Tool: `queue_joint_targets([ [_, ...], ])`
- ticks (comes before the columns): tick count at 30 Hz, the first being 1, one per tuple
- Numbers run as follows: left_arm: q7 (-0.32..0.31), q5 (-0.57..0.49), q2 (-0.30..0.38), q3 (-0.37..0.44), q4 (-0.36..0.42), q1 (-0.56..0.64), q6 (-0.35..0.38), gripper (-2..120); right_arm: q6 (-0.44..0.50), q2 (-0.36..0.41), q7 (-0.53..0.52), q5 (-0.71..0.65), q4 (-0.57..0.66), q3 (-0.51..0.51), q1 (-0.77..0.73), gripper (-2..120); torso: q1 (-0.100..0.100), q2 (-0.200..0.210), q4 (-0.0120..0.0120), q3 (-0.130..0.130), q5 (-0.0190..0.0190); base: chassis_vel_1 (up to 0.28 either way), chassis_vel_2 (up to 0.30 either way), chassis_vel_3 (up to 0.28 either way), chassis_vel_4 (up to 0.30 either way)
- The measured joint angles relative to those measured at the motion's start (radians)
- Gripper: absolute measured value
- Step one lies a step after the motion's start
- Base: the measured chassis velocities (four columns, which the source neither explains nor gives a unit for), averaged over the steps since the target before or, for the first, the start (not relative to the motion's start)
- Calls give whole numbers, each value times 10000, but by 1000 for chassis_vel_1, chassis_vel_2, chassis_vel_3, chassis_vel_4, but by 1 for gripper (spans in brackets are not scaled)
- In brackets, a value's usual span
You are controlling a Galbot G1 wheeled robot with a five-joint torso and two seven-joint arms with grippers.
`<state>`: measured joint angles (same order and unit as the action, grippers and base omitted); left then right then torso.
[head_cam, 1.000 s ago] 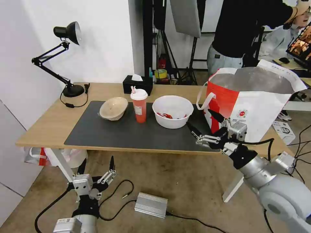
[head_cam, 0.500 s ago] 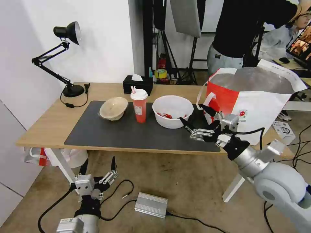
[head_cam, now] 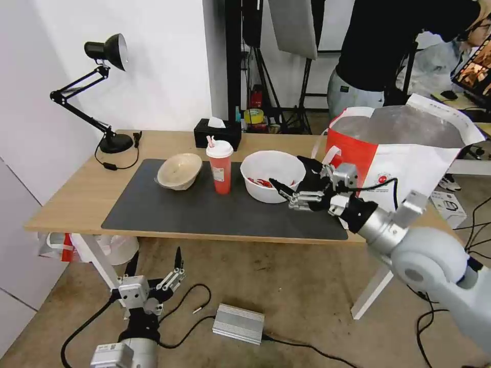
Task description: Pick up the trash from the table and place it into the takeout bag.
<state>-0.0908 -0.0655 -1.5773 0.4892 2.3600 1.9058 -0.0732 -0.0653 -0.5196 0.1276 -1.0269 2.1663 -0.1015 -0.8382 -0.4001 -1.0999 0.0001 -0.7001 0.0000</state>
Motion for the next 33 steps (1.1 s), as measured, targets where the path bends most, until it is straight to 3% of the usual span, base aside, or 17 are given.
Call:
queue_joint_targets([
  [10,-24,-10,8,20,-124,-128,-10,100,-912,102,-55,-22,-283,678,775,100,0,0,-1,1,0,0,0,0,0],
  [21,-46,-31,50,14,-280,-260,-12,100,-2510,94,338,438,-733,1326,2171,100,1,0,-1,1,0,0,0,0,0],
  [33,-62,-33,24,54,-283,-256,-25,100,-3034,43,958,488,-1276,1623,2742,100,1,0,-1,1,1,0,0,0,0],
])
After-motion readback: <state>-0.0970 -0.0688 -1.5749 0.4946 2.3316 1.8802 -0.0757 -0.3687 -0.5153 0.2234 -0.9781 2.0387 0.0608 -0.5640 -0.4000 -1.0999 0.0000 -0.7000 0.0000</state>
